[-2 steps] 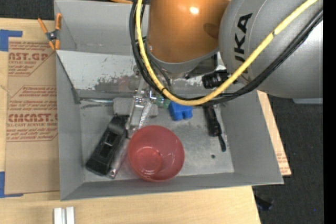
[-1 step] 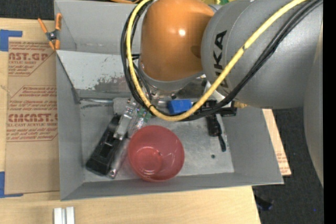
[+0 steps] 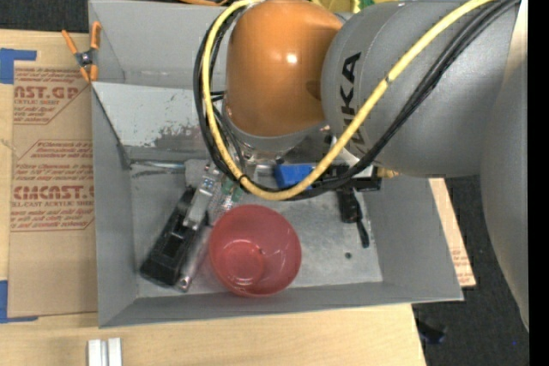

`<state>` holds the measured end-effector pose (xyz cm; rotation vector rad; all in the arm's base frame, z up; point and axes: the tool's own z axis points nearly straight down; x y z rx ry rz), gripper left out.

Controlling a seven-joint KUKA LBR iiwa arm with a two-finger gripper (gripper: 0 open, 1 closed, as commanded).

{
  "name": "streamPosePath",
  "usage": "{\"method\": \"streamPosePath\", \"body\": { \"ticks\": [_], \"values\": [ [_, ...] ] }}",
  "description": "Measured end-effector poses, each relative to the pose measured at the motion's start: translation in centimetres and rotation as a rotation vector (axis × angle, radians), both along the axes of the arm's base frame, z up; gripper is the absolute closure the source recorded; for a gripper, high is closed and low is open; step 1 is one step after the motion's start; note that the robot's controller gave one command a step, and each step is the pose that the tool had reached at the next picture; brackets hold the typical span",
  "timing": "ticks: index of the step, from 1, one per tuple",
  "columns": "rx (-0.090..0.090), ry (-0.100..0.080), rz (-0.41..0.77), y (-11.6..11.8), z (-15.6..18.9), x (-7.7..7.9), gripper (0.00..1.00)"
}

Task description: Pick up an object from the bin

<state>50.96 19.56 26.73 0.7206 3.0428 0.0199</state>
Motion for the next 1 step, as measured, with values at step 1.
{"method": "streamPosePath", "body": {
  "ticks": [1],
  "values": [
    [-0.001,0.009,-0.014,-0.91,2.06,0.37,0.00]
  ]
}}
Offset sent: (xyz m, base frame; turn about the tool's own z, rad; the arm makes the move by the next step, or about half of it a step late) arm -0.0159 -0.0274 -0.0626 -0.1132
